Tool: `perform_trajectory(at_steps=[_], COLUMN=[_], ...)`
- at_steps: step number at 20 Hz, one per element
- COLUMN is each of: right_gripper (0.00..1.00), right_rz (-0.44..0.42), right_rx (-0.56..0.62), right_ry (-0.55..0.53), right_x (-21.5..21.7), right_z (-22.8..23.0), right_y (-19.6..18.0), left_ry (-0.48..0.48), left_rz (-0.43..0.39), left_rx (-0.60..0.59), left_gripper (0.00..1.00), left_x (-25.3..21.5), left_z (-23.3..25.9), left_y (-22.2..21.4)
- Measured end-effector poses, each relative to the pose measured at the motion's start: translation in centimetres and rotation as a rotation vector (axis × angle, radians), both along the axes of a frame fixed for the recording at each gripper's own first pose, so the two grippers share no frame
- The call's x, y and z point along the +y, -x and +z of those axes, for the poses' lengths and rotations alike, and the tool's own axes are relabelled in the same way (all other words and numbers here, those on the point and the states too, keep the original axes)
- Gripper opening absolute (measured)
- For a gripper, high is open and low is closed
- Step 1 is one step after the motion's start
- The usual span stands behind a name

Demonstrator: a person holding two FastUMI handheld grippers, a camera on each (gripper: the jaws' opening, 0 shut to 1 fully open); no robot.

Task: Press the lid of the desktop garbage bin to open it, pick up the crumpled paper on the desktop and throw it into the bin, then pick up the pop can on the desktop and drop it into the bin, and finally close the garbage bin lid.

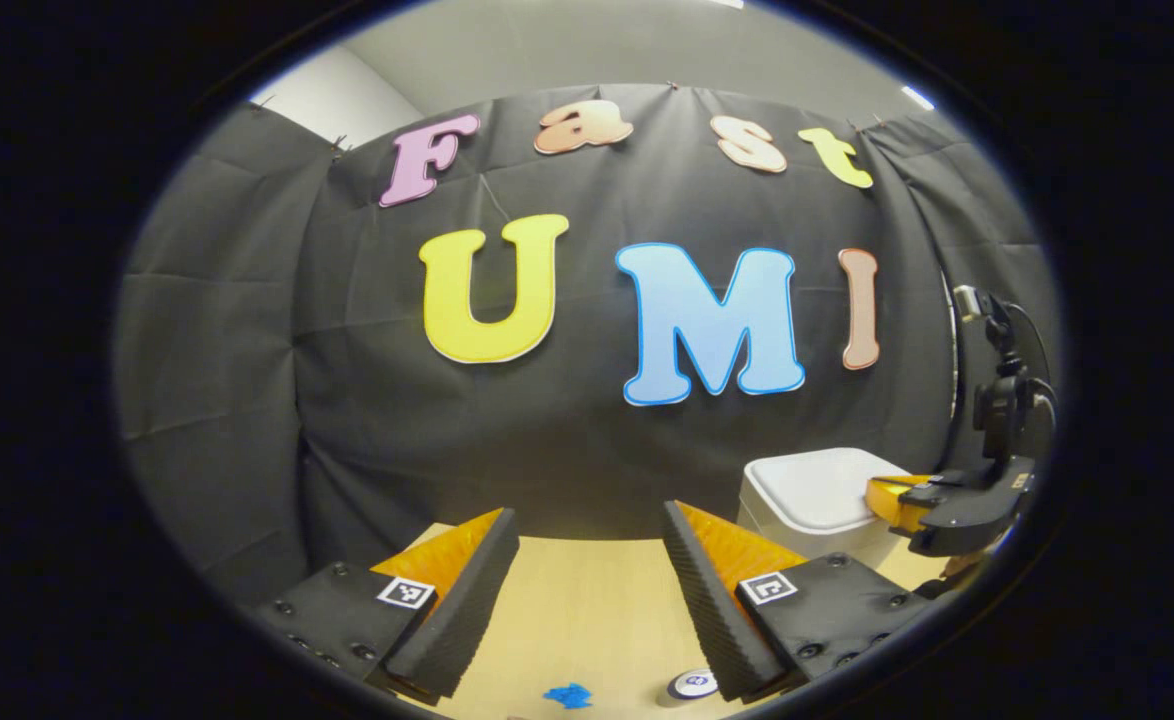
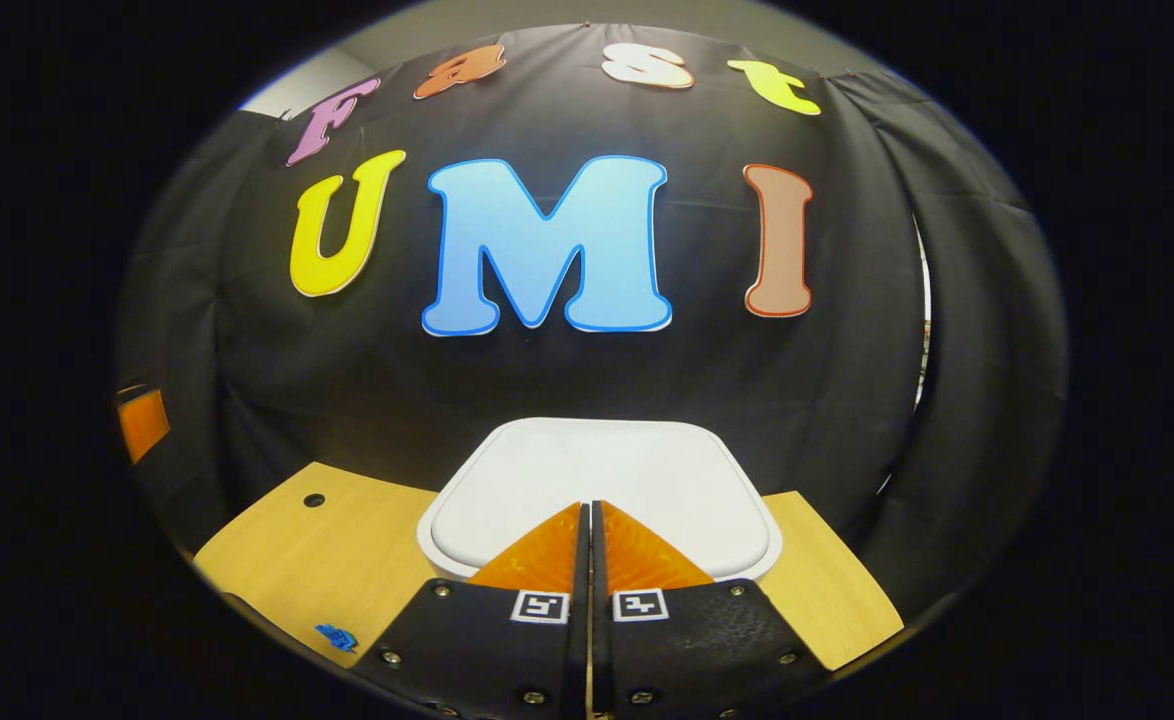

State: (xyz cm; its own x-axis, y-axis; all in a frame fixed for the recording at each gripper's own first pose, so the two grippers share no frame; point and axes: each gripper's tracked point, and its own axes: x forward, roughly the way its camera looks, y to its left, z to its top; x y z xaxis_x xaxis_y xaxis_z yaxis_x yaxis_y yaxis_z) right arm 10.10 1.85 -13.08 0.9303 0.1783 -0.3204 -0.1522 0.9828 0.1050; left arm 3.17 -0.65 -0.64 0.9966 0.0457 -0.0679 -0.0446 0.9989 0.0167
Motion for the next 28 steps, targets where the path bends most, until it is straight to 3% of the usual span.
perform_trajectory(at_steps=[18, 28], right_gripper=[0.02, 0.02], right_rz=[-0.019, -0.063], right_rx=[-0.027, -0.223], right_ry=[-0.014, -0.041], right_x=[-0.1, -1.6], right_z=[0.7, 9.1], right_y=[0.2, 0.7], left_ry=[0.010, 0.014], left_rz=[-0.004, -0.016], left_rx=[0.002, -0.014], left_gripper=[0.95, 0.95], left_x=[-0.3, -0.6], left_z=[0.0, 0.6], left_y=[0.0, 0.4])
